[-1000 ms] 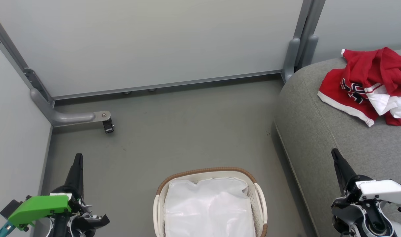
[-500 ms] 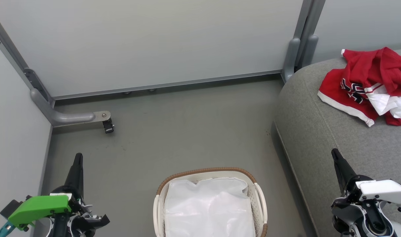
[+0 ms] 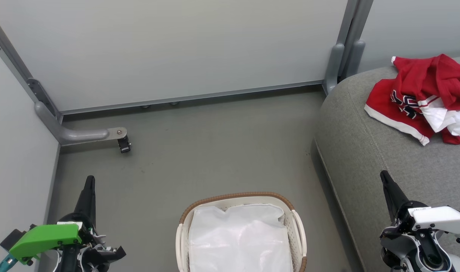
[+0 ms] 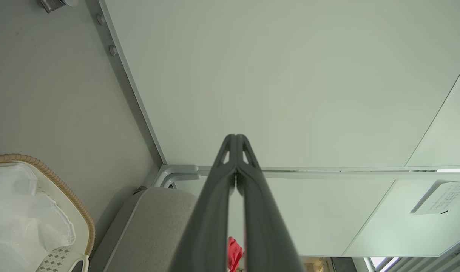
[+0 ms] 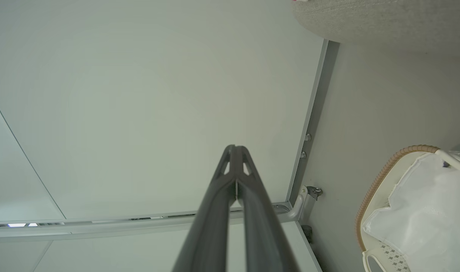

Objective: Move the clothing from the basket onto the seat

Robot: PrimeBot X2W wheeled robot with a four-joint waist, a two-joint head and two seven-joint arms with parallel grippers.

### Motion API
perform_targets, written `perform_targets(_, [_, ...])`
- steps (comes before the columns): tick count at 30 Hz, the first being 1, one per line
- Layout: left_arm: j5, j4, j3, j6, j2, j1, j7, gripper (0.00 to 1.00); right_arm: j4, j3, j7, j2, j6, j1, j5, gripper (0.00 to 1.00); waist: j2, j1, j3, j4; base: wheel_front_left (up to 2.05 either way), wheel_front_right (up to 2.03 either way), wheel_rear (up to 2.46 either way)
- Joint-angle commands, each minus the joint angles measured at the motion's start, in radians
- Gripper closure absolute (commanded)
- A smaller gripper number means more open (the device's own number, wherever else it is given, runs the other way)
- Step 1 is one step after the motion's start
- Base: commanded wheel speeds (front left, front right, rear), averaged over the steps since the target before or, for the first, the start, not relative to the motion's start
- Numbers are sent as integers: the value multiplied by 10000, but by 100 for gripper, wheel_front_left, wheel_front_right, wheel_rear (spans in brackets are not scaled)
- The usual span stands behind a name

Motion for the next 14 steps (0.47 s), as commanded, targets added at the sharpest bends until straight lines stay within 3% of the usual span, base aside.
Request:
perform_targets(1, [-31,-18,24,-57,55,-110,38,100,-39,-16,30,-59,0,25,39,100,0,0,0,0,0,0,0])
perform_targets(14, [-31,-17,24,-57,55,-110,38,100,-39,-16,29,-59,0,26,39,100,0,0,0,0,0,0,0])
